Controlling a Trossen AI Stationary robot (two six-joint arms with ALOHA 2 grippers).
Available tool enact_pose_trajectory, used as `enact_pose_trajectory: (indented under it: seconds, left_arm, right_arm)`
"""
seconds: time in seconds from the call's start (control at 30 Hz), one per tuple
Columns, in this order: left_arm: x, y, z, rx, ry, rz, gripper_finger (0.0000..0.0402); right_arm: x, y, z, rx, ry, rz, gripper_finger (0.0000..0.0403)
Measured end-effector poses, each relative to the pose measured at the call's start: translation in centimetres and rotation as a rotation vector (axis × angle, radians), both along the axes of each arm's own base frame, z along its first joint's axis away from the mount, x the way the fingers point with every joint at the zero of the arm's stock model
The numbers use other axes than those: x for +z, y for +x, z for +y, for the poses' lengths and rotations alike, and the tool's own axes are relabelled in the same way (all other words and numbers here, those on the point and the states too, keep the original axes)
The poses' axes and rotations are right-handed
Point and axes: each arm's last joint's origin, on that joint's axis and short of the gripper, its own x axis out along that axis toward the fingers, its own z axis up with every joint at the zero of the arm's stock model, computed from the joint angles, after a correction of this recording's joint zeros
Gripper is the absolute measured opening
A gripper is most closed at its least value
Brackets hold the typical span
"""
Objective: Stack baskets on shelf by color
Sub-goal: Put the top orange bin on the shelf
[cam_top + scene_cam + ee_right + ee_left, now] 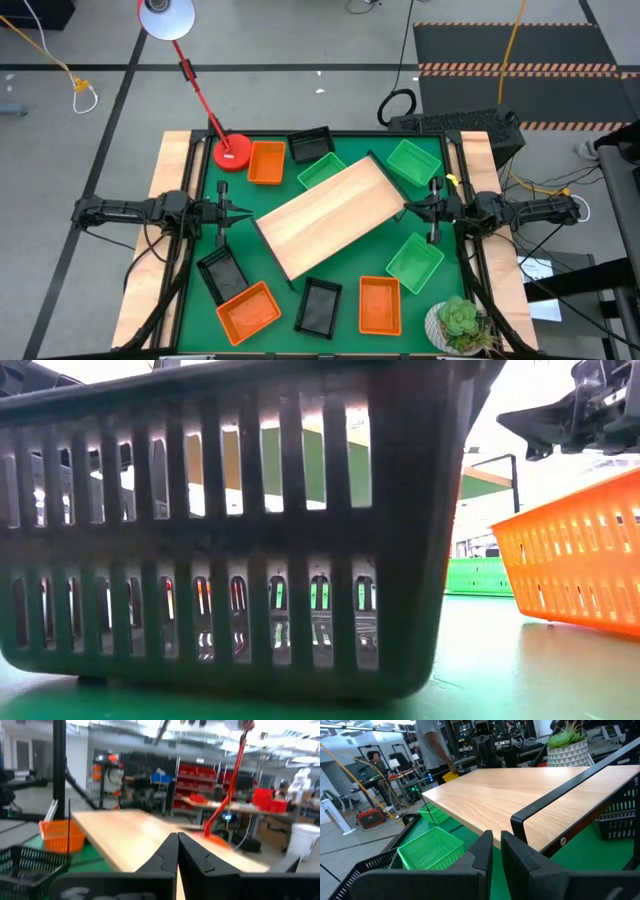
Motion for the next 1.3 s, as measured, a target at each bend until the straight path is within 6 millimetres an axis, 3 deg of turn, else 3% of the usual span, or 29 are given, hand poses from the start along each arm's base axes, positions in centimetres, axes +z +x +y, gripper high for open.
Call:
enact_pose_trajectory:
  seconds: [0.1,0.3,0.73,1.03,1.3]
  left_arm:
    - [0.0,0.0,0.0,0.0,0.0,0.0,0.004]
    - [0.0,0.0,0.0,0.0,0.004,-0.001,0.004]
    - [0.0,0.0,0.0,0.0,0.003,-0.003,0.004]
    - [0.0,0.0,0.0,0.0,0.003,-0.006,0.004]
    - [0.5,0.0,0.0,0.0,-0.034,-0.056,0.004]
  right_arm:
    - [0.0,0.2,0.0,0.004,0.025,0.032,0.0]
    - [3.6,0.3,0.0,0.019,0.088,0.038,0.0]
    - [16.4,0.5,0.2,0.064,0.069,0.195,0.0]
    - [22.5,1.5,0.5,0.091,0.13,0.311,0.0]
    - [26.3,3.1,0.7,0.083,0.155,0.401,0.0]
